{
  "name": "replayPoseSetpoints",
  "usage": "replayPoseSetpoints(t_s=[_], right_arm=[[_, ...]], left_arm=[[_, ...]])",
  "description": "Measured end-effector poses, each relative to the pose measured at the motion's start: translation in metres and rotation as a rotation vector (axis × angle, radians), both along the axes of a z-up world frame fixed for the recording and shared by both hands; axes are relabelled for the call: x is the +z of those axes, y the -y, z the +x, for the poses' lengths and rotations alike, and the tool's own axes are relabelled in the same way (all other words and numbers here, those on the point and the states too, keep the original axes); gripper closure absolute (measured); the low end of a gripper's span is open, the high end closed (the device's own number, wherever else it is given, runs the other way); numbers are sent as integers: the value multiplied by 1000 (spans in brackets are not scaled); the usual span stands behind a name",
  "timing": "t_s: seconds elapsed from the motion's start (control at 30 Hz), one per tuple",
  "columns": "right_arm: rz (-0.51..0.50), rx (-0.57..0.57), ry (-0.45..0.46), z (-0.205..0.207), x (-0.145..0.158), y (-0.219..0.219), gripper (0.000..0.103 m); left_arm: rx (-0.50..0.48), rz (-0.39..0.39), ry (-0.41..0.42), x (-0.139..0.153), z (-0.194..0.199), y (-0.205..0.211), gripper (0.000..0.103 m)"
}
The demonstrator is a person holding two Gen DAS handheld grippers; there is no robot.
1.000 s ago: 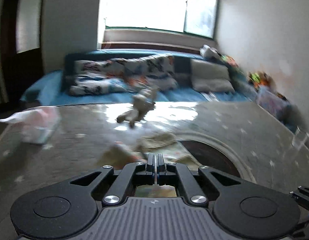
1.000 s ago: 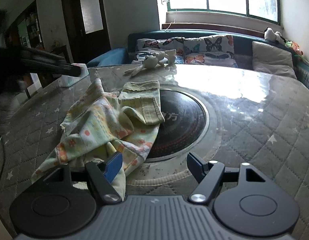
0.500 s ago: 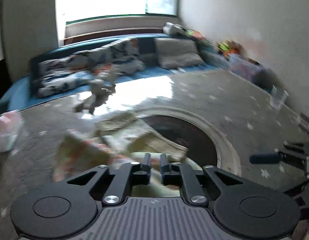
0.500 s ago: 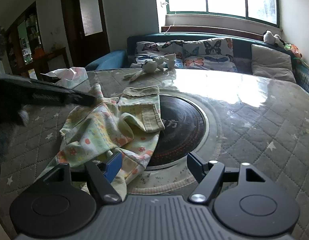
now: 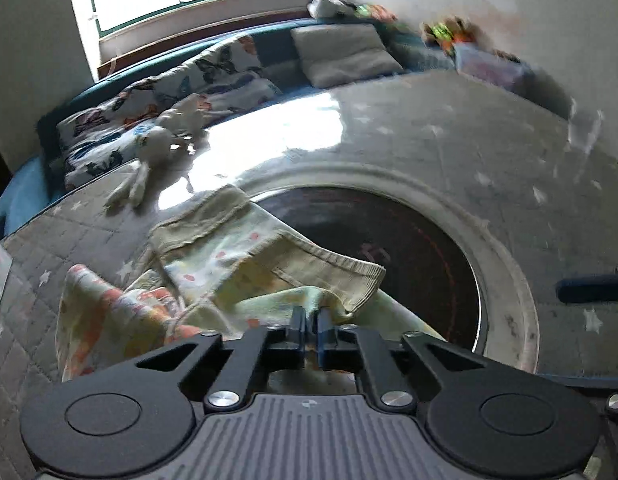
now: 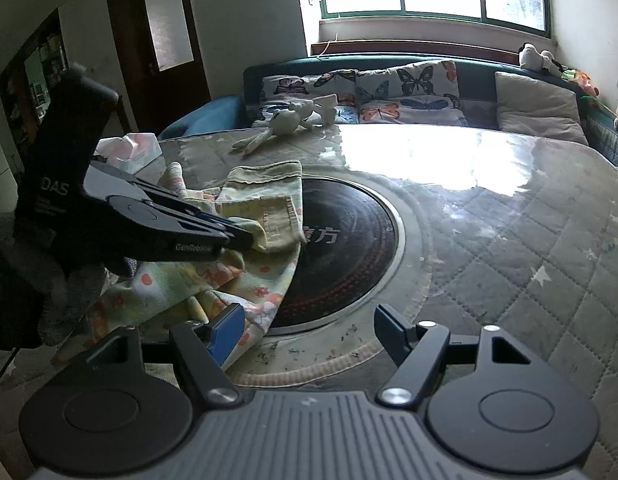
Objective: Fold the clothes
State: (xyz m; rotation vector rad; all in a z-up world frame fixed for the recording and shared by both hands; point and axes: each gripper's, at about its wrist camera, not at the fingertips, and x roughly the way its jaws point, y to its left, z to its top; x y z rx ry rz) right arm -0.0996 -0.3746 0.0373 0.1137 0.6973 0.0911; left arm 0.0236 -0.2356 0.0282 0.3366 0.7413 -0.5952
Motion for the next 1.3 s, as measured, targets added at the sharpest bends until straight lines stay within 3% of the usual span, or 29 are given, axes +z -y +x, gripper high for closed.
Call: replayPoseSetpoints(t_s=[0.23, 0.47, 0.7, 0.87, 1.1, 1.2, 1.3], right_arm=[[-12, -9, 4, -2, 2, -2, 29], [-28, 14, 29, -3, 12, -11, 29], [-36, 40, 43, 5, 23, -15, 30], [-44, 53, 37, 17, 26, -16, 30], [-29, 46, 8, 44, 24, -6, 41], [-13, 55, -7, 60, 23, -3, 45], [-11, 57, -9, 77, 22, -2, 48]], left_arm=[[110, -214, 103, 60, -29, -68, 100], [315, -311, 195, 100, -61, -167, 100], [550, -300, 184, 93, -97, -256, 100], [713, -245, 135, 71, -113, -301, 101], [830, -118, 31, 41, -108, -320, 100], [849, -89, 13, 38, -98, -319, 94], [866, -70, 11, 39, -92, -320, 70]])
